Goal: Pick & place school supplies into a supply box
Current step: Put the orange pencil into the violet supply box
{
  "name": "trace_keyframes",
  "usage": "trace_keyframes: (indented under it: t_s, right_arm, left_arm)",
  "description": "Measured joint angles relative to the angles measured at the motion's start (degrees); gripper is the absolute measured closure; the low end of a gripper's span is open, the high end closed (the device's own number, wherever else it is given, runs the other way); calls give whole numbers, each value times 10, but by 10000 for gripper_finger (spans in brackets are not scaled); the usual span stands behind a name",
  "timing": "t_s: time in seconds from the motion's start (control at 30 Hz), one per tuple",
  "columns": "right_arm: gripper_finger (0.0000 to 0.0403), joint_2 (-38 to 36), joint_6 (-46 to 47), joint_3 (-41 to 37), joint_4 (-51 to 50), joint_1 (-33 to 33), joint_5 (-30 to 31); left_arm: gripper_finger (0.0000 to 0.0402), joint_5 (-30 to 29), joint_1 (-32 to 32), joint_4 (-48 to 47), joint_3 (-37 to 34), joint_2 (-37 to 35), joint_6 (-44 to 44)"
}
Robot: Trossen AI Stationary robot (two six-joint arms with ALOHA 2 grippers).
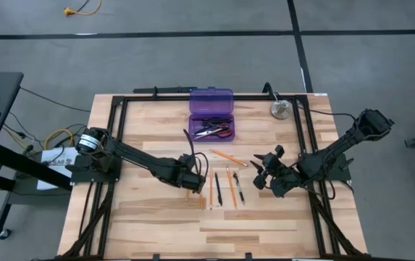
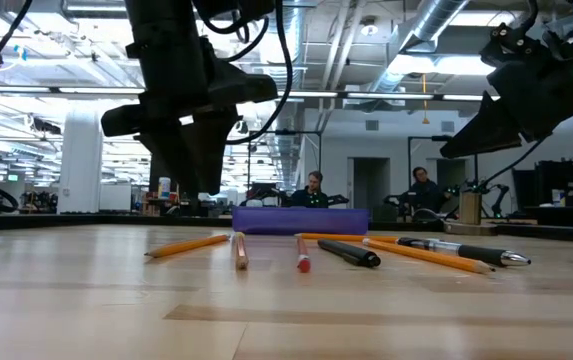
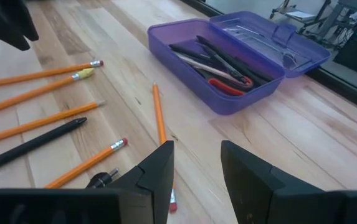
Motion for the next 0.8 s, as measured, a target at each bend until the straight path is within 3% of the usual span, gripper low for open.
trace_keyframes:
  t_s: [0.3, 0.8]
  right_arm:
    - [277, 0, 0, 0, -1, 0, 0]
    - [277, 0, 0, 0, -1, 0, 0]
  left_arm:
    - [244, -4, 0, 5, 0, 0, 7]
    - [241, -4, 0, 5, -1, 0, -24]
